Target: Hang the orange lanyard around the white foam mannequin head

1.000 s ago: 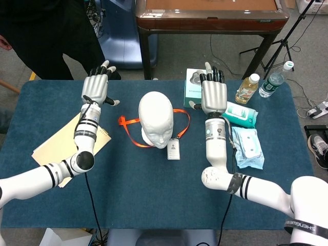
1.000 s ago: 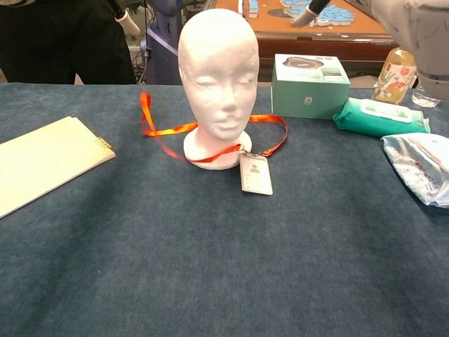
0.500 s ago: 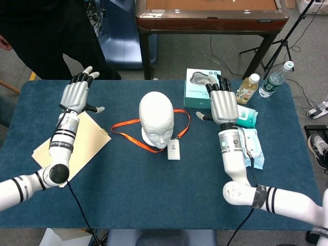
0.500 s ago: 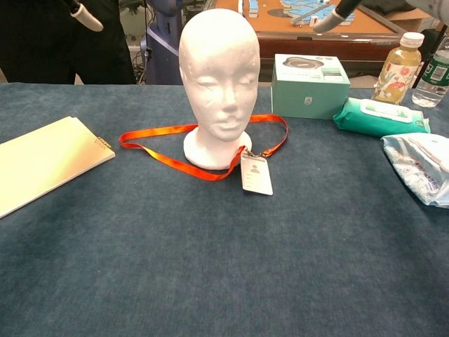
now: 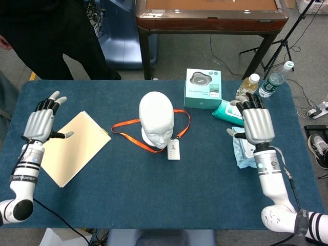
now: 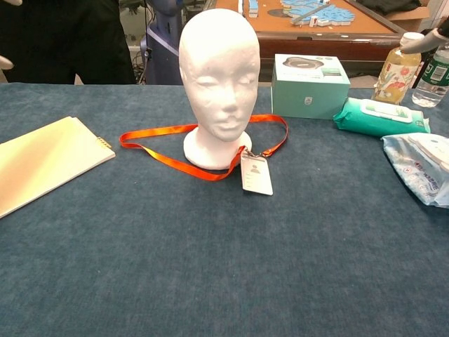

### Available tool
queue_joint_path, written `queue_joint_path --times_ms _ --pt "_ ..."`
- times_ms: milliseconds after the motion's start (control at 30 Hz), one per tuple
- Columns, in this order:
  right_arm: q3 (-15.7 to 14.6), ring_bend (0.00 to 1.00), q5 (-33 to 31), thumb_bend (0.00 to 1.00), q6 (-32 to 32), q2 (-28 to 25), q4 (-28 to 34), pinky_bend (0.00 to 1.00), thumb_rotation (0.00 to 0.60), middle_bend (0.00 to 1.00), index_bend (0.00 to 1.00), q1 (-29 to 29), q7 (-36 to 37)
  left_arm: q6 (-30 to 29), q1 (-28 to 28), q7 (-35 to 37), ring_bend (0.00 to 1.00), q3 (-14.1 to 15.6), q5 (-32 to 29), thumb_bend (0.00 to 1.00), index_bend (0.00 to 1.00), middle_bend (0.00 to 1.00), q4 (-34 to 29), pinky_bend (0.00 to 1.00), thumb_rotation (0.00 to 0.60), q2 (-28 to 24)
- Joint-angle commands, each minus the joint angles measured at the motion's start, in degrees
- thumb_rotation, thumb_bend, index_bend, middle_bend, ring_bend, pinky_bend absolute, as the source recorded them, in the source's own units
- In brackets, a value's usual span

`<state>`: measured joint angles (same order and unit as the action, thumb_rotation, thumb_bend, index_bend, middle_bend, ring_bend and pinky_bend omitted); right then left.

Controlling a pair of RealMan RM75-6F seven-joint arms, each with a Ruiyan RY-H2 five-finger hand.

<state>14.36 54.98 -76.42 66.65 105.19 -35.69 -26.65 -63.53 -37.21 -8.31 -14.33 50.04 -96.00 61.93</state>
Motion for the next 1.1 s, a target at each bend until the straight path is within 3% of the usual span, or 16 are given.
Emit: queue_joint_path --times_ms 33,233,533,800,1100 --pt "-3.51 0.11 5.36 0.08 -1.08 -2.99 -0.88 0.12 0.600 0.24 0.31 4.68 5.14 -1.80 4.79 5.77 0.00 3.79 6.42 0.00 0.11 0.00 -0.17 0.03 0.600 -1.73" --pt "-7.58 0.12 11.64 0.08 -4.05 -5.01 -2.66 0.14 0.600 0.25 0.32 10.62 10.26 -4.23 10.24 11.63 0.00 7.50 13.77 0.00 0.11 0.00 1.58 0.03 0.600 -1.56" --pt "-11.98 0.13 17.44 0.09 -10.17 -3.86 -7.66 0.17 0.600 0.27 0.36 19.64 17.39 -13.63 18.27 12.44 0.00 12.00 22.13 0.00 0.13 0.00 1.15 0.03 0.600 1.58" --pt "-14.09 0.13 18.82 0.09 -13.02 -2.52 -9.74 0.17 0.600 0.28 0.36 26.05 21.64 -22.59 26.39 10.81 0.00 16.42 28.10 0.00 0.13 0.00 0.85 0.03 0.600 5.20" --pt "-14.28 0.13 20.81 0.09 -12.69 -0.83 -11.03 0.17 0.600 0.28 0.36 28.71 23.84 -28.17 31.66 8.65 0.00 17.31 30.83 0.00 0.13 0.00 -0.56 0.03 0.600 7.38"
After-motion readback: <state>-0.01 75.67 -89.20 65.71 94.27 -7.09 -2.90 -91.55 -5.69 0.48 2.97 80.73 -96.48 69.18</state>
